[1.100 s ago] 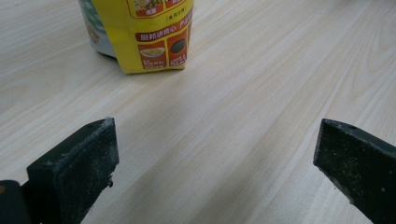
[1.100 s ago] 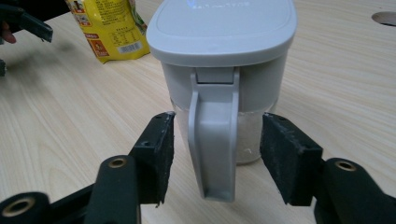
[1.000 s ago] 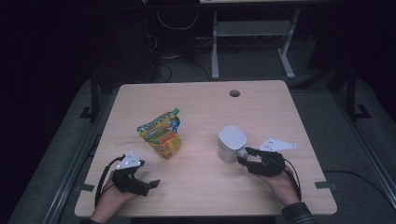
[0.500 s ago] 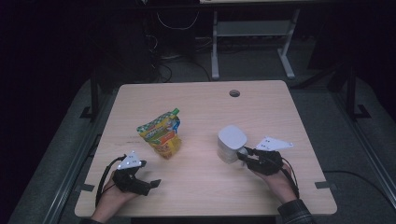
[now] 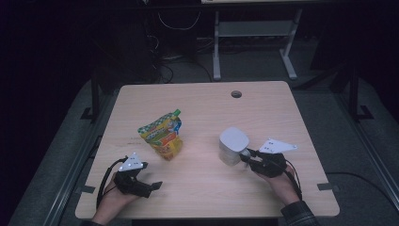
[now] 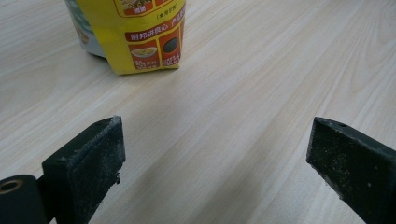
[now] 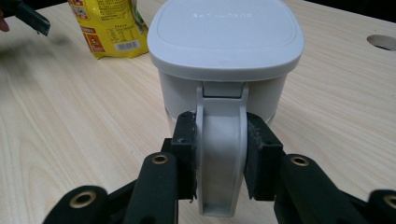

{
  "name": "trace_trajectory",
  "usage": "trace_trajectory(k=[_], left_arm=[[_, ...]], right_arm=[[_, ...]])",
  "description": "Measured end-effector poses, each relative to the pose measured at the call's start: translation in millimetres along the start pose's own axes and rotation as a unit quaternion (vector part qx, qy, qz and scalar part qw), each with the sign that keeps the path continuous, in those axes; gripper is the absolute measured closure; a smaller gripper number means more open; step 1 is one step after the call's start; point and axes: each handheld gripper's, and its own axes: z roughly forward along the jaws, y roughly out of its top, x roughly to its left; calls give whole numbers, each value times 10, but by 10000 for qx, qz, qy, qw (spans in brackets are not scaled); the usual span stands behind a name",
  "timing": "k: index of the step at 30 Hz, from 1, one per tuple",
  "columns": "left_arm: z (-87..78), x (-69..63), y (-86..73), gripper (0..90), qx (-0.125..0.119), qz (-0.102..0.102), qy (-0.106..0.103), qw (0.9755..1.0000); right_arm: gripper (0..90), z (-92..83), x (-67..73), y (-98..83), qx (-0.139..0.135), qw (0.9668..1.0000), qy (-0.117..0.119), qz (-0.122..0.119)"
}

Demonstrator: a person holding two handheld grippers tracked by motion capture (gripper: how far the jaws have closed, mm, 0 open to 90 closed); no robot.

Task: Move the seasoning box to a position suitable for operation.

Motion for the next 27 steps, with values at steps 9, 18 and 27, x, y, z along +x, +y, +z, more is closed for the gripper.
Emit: trace_trajectory(k=[9, 18, 27], left_arm=[[-2, 1, 2, 41, 16, 51, -5, 10000], [14, -11, 2, 41, 72, 90, -38, 9999], [21, -17, 2, 41, 71, 90, -65, 9999]], right_arm=[[684, -24, 25, -15, 6, 9999, 133, -92], [684, -24, 100, -21, -9, 9990, 392, -219], [683, -2, 201, -6, 1, 9972, 653, -366]])
